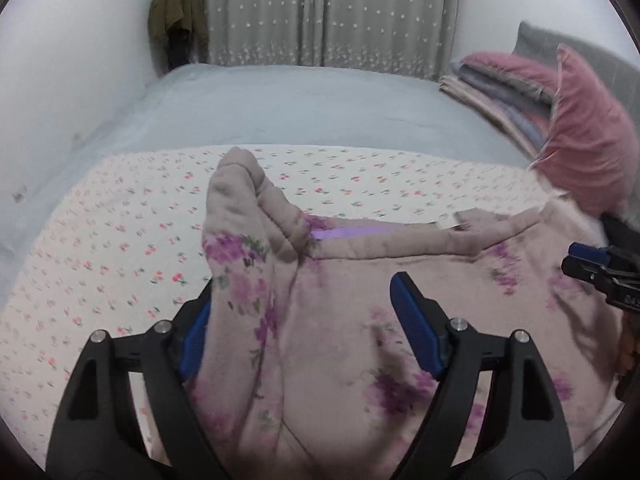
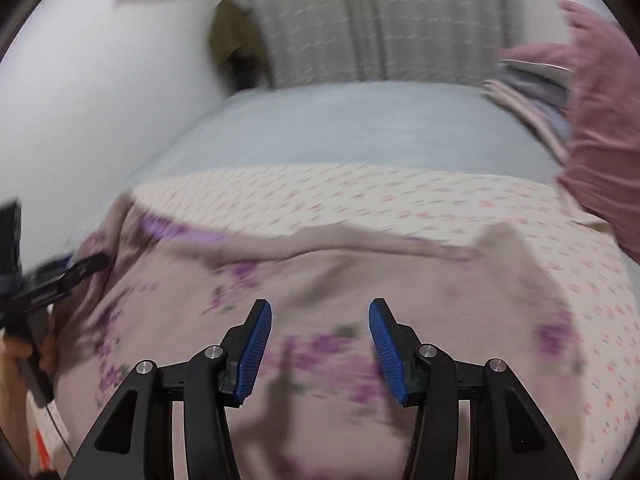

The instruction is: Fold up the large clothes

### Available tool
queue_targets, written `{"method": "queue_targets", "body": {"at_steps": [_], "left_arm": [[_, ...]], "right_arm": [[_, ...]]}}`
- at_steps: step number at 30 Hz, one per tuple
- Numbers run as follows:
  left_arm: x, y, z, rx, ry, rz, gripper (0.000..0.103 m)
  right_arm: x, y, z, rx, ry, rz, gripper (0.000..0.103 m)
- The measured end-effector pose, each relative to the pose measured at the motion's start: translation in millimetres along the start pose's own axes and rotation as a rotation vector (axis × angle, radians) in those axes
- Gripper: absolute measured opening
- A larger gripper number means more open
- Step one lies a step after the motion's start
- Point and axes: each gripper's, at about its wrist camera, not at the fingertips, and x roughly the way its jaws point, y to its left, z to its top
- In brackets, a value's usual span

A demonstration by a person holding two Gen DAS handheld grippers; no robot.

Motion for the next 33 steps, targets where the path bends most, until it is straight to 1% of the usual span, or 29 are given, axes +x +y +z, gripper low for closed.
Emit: {"method": "queue_targets", "body": {"at_steps": [1, 3, 5, 7, 8, 9, 10, 11, 12, 13, 15, 17, 19, 20, 21, 23, 24, 26, 27, 29, 30, 31, 33], "left_arm": [[7.0, 1.1, -0.7, 0.009, 0.008, 0.036, 0.081], [19.4, 12.4, 0.2, -0.001, 0.027, 0.077, 0.081], [37.3, 34.8, 2.1, -0.030, 0.076, 0.137, 0.081], [55.8, 72.3, 2.2, -0.095, 0.154, 0.174, 0.081], [60.4, 85.7, 3.4, -0.117, 0.175, 0.185, 0.081], [63.1, 101.3, 2.9, -0.138, 0.197, 0.182, 0.081], [62.4, 110.5, 1.8, -0.145, 0.202, 0.168, 0.082], [57.6, 120.7, 1.4, -0.148, 0.194, 0.131, 0.083], [50.8, 121.5, -1.8, -0.148, 0.184, 0.114, 0.083], [42.5, 124.7, -2.3, -0.144, 0.169, 0.110, 0.083], [26.9, 123.4, -3.8, -0.122, 0.140, 0.111, 0.083], [8.9, 121.9, -4.5, -0.107, 0.111, 0.082, 0.083], [-9.1, 121.7, -6.7, -0.123, 0.093, 0.031, 0.084], [-18.3, 119.0, -7.6, -0.138, 0.087, -0.005, 0.089], [-27.3, 116.8, -9.9, -0.160, 0.084, -0.045, 0.095], [-40.1, 113.8, -17.1, -0.212, 0.082, -0.114, 0.102], [-44.0, 113.9, -21.2, -0.247, 0.085, -0.154, 0.102], [-45.9, 114.5, -31.8, -0.321, 0.111, -0.230, 0.102], [-44.1, 115.6, -39.1, -0.361, 0.137, -0.258, 0.102], [-40.4, 117.5, -53.0, -0.416, 0.177, -0.271, 0.102], [-36.9, 118.9, -59.4, -0.432, 0.191, -0.267, 0.102], [-32.5, 120.0, -65.6, -0.438, 0.207, -0.264, 0.102], [-23.5, 119.8, -77.7, -0.439, 0.247, -0.291, 0.102]], "right_arm": [[14.6, 12.6, 1.5, -0.040, 0.037, -0.007, 0.052], [40.9, 21.3, 2.3, -0.078, 0.114, -0.042, 0.052], [64.6, 1.6, 11.1, -0.040, 0.173, -0.090, 0.052], [62.6, -28.8, 21.8, 0.025, 0.160, -0.122, 0.052], [56.9, -47.9, 25.7, 0.076, 0.147, -0.103, 0.060], [51.5, -57.0, 26.4, 0.107, 0.142, -0.097, 0.063], [40.3, -71.4, 27.3, 0.140, 0.126, -0.165, 0.063], [29.3, -79.8, 27.3, 0.144, 0.113, -0.259, 0.065], [18.8, -90.8, 26.8, 0.145, 0.094, -0.332, 0.065], [5.3, -102.1, 23.9, 0.159, 0.072, -0.343, 0.065], [-19.4, -124.3, 15.4, 0.226, 0.039, -0.291, 0.066], [-45.8, -146.6, 1.3, 0.312, 0.014, -0.237, 0.069], [-63.7, -150.8, -12.2, 0.358, -0.004, -0.215, 0.073], [-75.0, -152.9, -21.4, 0.378, -0.016, -0.211, 0.075], [-79.0, -154.9, -28.4, 0.390, -0.024, -0.210, 0.077], [-93.5, -158.1, -45.8, 0.413, -0.038, -0.196, 0.079], [-97.9, -157.5, -51.0, 0.424, -0.042, -0.187, 0.080], [-105.3, -159.9, -69.4, 0.467, -0.045, -0.145, 0.081], [-106.7, -160.7, -76.9, 0.484, -0.045, -0.129, 0.082], [-109.7, -162.0, -92.8, 0.518, -0.031, -0.084, 0.083], [-103.9, -168.2, -97.2, 0.531, -0.016, -0.071, 0.083], [-102.6, -168.8, -101.6, 0.543, -0.003, -0.064, 0.083], [-98.1, -172.3, -112.8, 0.579, 0.031, -0.050, 0.083]]}}
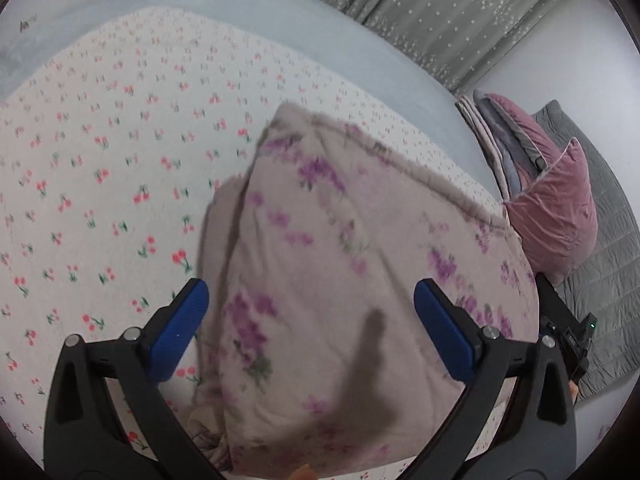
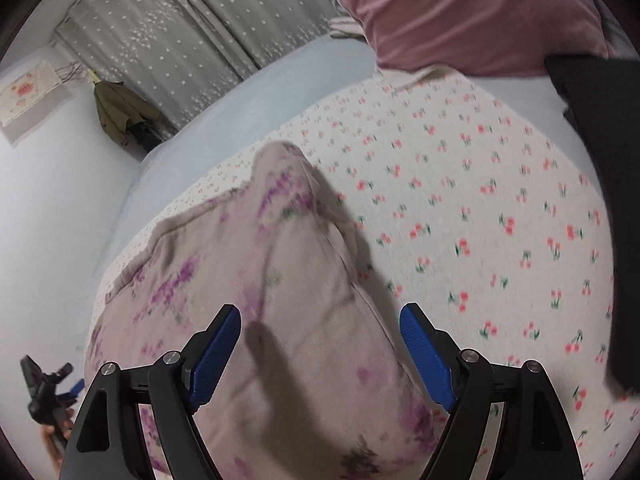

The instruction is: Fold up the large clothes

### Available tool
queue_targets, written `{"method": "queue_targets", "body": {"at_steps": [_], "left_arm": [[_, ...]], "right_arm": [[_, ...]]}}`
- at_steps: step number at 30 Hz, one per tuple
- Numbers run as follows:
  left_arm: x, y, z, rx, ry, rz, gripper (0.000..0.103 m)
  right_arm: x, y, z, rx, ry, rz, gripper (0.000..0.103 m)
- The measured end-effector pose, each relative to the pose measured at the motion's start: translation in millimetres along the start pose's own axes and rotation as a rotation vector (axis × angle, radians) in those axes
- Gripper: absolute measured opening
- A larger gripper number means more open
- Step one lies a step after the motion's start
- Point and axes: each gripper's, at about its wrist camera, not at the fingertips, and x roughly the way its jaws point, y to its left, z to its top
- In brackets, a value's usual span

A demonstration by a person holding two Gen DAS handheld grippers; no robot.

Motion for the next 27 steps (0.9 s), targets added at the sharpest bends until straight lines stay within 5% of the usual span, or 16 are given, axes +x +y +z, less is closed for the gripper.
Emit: {"method": "queue_targets", "body": {"at_steps": [4, 15, 19, 20, 24, 27], "left_arm": [[34.8, 10.6, -12.9, -0.018, 0.124, 0.004, 0.102], [55.0, 31.9, 0.6, -0.065, 0.219, -0.155, 0.102], [52.5, 38.5, -0.1, -0.099, 0.215, -0.194, 0.102], [50.5, 40.1, -1.6, -0.105, 0.203, -0.197, 0.097], [31.4, 29.0, -7.0, -0.048, 0.121, -0.207, 0.042], [6.3, 11.0, -1.7, -0.012, 0.025, -0.202, 0.030]], "right_arm": [[18.5, -17.5, -2.3, 0.061, 0.076, 0.037, 0.083], [80.8, -39.7, 23.6, 0.227, 0.267, 0.365, 0.090], [98.0, -15.8, 34.4, 0.176, 0.322, 0.345, 0.091], [99.1, -6.6, 35.8, 0.143, 0.324, 0.312, 0.089], [83.6, 20.4, 35.7, 0.053, 0.279, 0.276, 0.052], [57.7, 39.5, 39.6, 0.017, 0.213, 0.306, 0.044]]}}
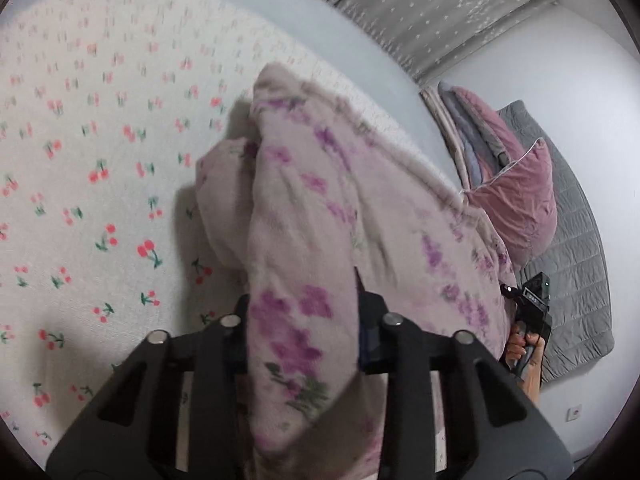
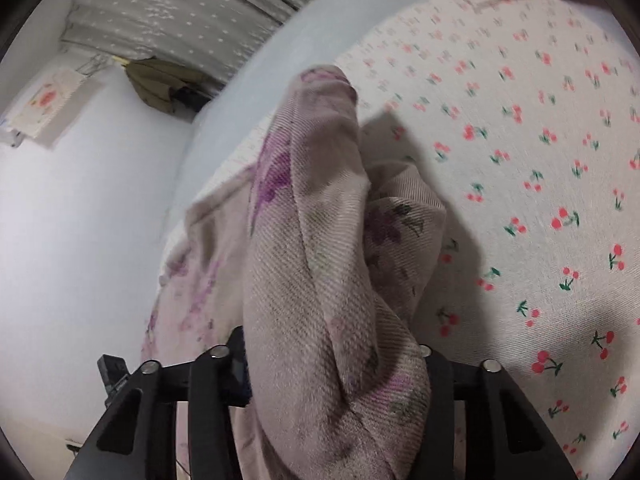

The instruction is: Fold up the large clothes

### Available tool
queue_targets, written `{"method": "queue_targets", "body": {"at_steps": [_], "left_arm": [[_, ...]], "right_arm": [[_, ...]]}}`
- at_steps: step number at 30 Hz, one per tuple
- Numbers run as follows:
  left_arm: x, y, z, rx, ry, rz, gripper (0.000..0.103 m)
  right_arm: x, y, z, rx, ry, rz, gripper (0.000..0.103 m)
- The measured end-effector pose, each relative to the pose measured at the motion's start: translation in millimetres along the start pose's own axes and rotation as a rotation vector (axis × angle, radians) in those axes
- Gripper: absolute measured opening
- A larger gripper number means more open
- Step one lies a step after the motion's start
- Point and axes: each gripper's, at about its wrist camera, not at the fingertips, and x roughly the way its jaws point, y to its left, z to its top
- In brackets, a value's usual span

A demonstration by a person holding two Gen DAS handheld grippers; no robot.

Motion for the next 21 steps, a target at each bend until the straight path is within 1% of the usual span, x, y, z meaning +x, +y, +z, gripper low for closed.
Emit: {"method": "queue_targets", "body": {"at_steps": [2, 3, 4, 5, 8, 10, 11, 12, 14, 16, 17, 19, 21], "left_arm": [[-15.3, -12.9, 5.9, 0.022, -0.051, -0.024, 0.028], [-24.9, -21.7, 9.2, 0.046, -0.078, -0.028, 0.027], [-34.1, -30.2, 12.7, 0.074, -0.104, -0.026, 0.027], [-41.0, -35.7, 15.8, 0.091, -0.123, -0.022, 0.026], [-74.8, -43.5, 27.9, 0.131, -0.204, 0.005, 0.026], [-107.2, -37.1, 36.2, 0.145, -0.268, 0.045, 0.026], [-128.9, -30.2, 40.3, 0.149, -0.309, 0.079, 0.026], [-145.2, -21.2, 42.3, 0.144, -0.335, 0.096, 0.026], [-181.6, 0.8, 45.9, 0.124, -0.394, 0.128, 0.026], [-212.6, 26.7, 43.9, 0.109, -0.449, 0.175, 0.026], [-221.0, 38.4, 42.0, 0.103, -0.465, 0.199, 0.027], [-229.7, 73.7, 35.6, 0.069, -0.486, 0.246, 0.028], [-220.7, 112.8, 28.3, 0.012, -0.462, 0.281, 0.030]], "right_arm": [[-13.4, 24.5, 1.8, -0.043, -0.038, 0.027, 0.042], [-22.2, 46.4, 2.6, -0.090, -0.061, 0.044, 0.041], [-27.2, 63.6, 2.8, -0.128, -0.073, 0.051, 0.041], [-31.2, 89.2, 2.6, -0.185, -0.081, 0.051, 0.040], [-29.0, 150.9, 0.3, -0.297, -0.081, 0.068, 0.038], [-17.6, 184.6, -1.1, -0.342, -0.074, 0.093, 0.038], [-8.7, 202.5, -1.9, -0.364, -0.069, 0.120, 0.037], [0.4, 216.8, -3.0, -0.377, -0.067, 0.147, 0.037], [22.5, 242.5, -5.2, -0.398, -0.056, 0.207, 0.037], [48.4, 261.6, -7.5, -0.407, -0.038, 0.259, 0.037], [62.6, 269.4, -9.1, -0.408, -0.027, 0.275, 0.037], [101.5, 282.3, -12.2, -0.406, 0.009, 0.293, 0.037], [144.0, 286.1, -16.0, -0.388, 0.057, 0.277, 0.038]]}}
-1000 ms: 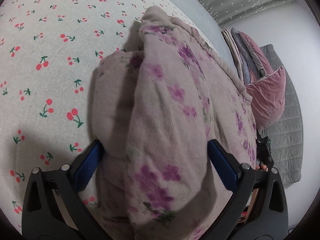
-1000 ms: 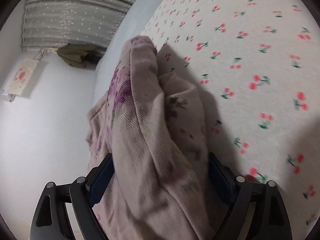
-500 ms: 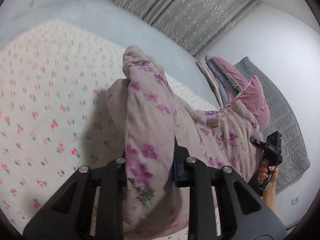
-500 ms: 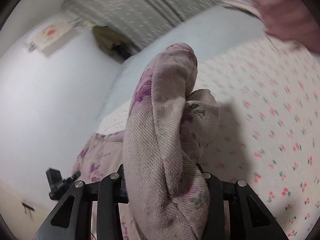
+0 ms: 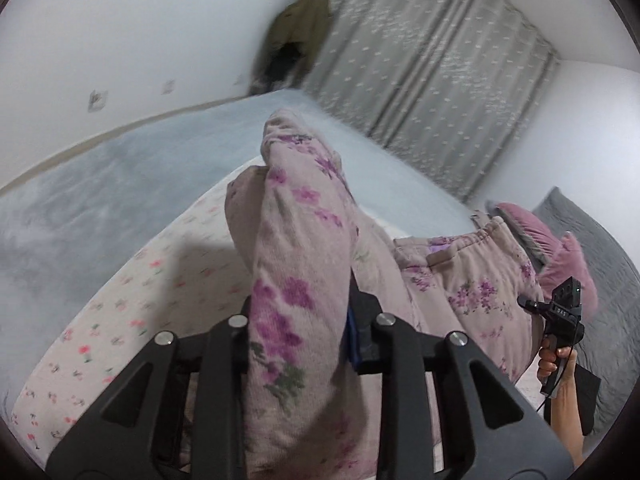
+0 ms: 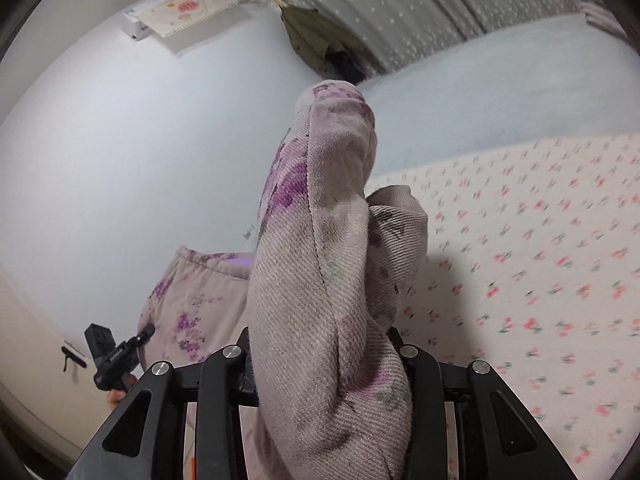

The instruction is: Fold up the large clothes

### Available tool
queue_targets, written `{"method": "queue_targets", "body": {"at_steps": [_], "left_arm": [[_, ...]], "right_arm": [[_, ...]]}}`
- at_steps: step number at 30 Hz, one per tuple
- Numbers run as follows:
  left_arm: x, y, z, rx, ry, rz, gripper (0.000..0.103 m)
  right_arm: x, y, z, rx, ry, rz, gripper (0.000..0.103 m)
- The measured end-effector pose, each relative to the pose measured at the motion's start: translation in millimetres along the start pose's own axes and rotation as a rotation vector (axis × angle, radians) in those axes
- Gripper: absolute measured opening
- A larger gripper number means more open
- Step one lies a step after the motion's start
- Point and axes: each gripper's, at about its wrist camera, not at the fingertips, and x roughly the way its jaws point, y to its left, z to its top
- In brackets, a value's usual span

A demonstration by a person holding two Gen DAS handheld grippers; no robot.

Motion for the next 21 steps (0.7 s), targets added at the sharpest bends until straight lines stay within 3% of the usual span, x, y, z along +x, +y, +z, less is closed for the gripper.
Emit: {"method": "queue_targets", "body": {"at_steps": [2, 4, 5, 6, 9, 10, 12, 16, 21], "left_arm": [[32.9, 39.2, -23.9, -0.059, 0.086, 0.072, 0.031], [60.0, 71.8, -47.3, -0.105, 0.148, 0.139, 0.038], [70.3, 91.2, -61.8, -0.149, 0.139, 0.103, 0.049], [71.4, 101.1, -68.4, -0.187, 0.106, 0.069, 0.062], [73.7, 118.3, -77.8, -0.261, 0.059, 0.022, 0.072], [73.8, 120.9, -75.5, -0.261, 0.060, 0.028, 0.074], [71.8, 119.7, -66.9, -0.247, 0.076, 0.062, 0.077], [54.8, 88.9, -49.0, -0.156, 0.089, 0.168, 0.079], [22.7, 45.9, -46.0, 0.007, 0.065, 0.337, 0.096]], "right_arm": [[37.9, -9.1, -7.6, 0.041, 0.061, -0.035, 0.038], [58.2, -28.1, -15.2, 0.054, 0.086, -0.166, 0.040], [67.7, -43.9, -18.8, 0.077, 0.108, -0.232, 0.043], [74.0, -60.2, -24.2, 0.137, 0.132, -0.220, 0.048], [72.9, -86.9, -31.1, 0.246, 0.106, -0.116, 0.055], [73.1, -86.7, -30.8, 0.240, 0.103, -0.119, 0.056], [69.9, -75.3, -32.0, 0.199, 0.102, -0.166, 0.061], [55.4, -31.5, -28.7, 0.098, 0.109, -0.341, 0.066], [16.4, 8.6, -50.2, -0.050, 0.015, -0.533, 0.074]]}}
